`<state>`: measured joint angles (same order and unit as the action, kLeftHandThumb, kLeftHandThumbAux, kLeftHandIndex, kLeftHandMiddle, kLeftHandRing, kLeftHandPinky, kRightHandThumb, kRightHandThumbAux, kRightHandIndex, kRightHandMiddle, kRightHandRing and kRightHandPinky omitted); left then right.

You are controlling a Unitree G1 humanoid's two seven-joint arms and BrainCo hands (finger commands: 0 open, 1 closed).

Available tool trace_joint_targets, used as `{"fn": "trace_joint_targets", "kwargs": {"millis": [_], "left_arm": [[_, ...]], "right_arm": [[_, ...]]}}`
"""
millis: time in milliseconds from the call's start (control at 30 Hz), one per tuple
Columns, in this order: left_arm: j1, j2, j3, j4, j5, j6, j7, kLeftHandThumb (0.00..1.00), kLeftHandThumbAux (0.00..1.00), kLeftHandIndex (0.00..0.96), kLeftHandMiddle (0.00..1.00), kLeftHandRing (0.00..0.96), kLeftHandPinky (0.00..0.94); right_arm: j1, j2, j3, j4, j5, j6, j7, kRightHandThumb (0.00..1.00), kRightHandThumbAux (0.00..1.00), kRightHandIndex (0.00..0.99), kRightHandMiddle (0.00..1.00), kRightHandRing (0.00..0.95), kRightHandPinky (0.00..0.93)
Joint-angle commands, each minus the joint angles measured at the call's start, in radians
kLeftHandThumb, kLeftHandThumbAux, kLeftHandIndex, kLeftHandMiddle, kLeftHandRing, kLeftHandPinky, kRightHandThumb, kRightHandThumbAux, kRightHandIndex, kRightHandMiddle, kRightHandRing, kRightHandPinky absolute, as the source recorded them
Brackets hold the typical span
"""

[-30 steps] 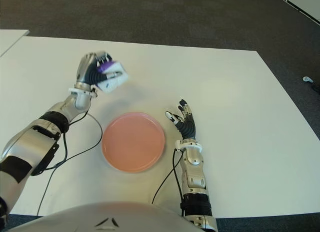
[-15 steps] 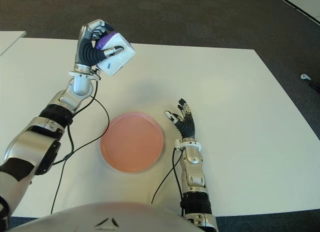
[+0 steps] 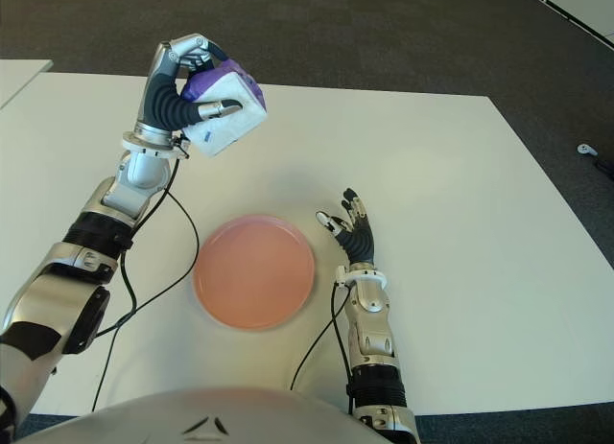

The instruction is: Put the tissue paper into the plate.

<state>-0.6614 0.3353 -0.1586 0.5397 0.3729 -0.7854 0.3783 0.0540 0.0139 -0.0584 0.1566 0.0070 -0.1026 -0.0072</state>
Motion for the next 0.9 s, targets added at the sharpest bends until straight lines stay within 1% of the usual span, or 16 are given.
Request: {"fn": "trace_joint_targets", "kwargs": {"millis": [33,133,233,367,400,467,533,600,667,767,833,900], "left_arm": [[0.067,0.005,0.005,-0.105,0.013,0.015,-0.060,0.750,0.697,0.443,0.884,0.882,0.864],[0.127,-0.009,-0.005,-0.214,0.027,0.037,-0.088,0.750,0.696,0.444,0.882,0.882,0.864],[0.188,-0.014,-0.024,-0.313,0.033,0.039,-0.131,0.751,0.696,0.444,0.881,0.881,0.864],[0.225,-0.014,-0.032,-0.362,0.016,0.038,-0.185,0.751,0.696,0.444,0.880,0.880,0.859],[0.238,-0.005,-0.039,-0.370,-0.003,0.034,-0.216,0.751,0.696,0.444,0.880,0.880,0.859],[0.253,0.014,-0.053,-0.371,-0.037,0.020,-0.277,0.751,0.696,0.444,0.879,0.880,0.857],[0.260,0.046,-0.084,-0.328,-0.060,-0.036,-0.344,0.751,0.696,0.444,0.878,0.878,0.856],[0.262,0.063,-0.104,-0.305,-0.087,-0.068,-0.400,0.750,0.696,0.444,0.878,0.876,0.851],[0.261,0.063,-0.104,-0.298,-0.103,-0.080,-0.428,0.750,0.697,0.443,0.877,0.874,0.847],[0.247,0.137,-0.152,-0.308,-0.123,-0.073,-0.577,0.750,0.697,0.443,0.870,0.867,0.831],[0.246,0.163,-0.170,-0.295,-0.093,-0.090,-0.623,0.750,0.697,0.443,0.864,0.862,0.824],[0.252,0.178,-0.177,-0.274,-0.019,-0.124,-0.622,0.750,0.697,0.443,0.859,0.858,0.820]], "right_arm": [[0.036,0.004,0.007,0.051,-0.008,0.056,-0.012,0.108,0.667,0.027,0.069,0.042,0.042],[0.036,0.003,0.011,0.046,-0.012,0.061,-0.015,0.109,0.670,0.027,0.064,0.040,0.045],[0.034,0.003,0.014,0.046,-0.011,0.067,-0.017,0.111,0.675,0.027,0.062,0.039,0.049],[0.034,0.003,0.015,0.046,-0.010,0.069,-0.020,0.113,0.681,0.027,0.065,0.041,0.048],[0.034,0.004,0.015,0.045,-0.010,0.070,-0.021,0.113,0.682,0.027,0.065,0.042,0.048],[0.035,0.004,0.015,0.043,-0.010,0.070,-0.023,0.113,0.682,0.027,0.066,0.043,0.046],[0.035,0.004,0.015,0.043,-0.010,0.068,-0.024,0.112,0.679,0.026,0.066,0.043,0.044],[0.036,0.002,0.015,0.040,-0.010,0.068,-0.025,0.111,0.676,0.025,0.065,0.042,0.043],[0.036,0.001,0.016,0.039,-0.010,0.068,-0.025,0.109,0.673,0.024,0.065,0.042,0.041],[0.035,-0.003,0.015,0.042,-0.012,0.069,-0.025,0.105,0.668,0.022,0.060,0.039,0.044],[0.035,-0.004,0.015,0.044,-0.013,0.069,-0.025,0.103,0.666,0.022,0.058,0.037,0.045],[0.034,-0.004,0.014,0.047,-0.011,0.067,-0.025,0.101,0.665,0.022,0.058,0.037,0.045]]}}
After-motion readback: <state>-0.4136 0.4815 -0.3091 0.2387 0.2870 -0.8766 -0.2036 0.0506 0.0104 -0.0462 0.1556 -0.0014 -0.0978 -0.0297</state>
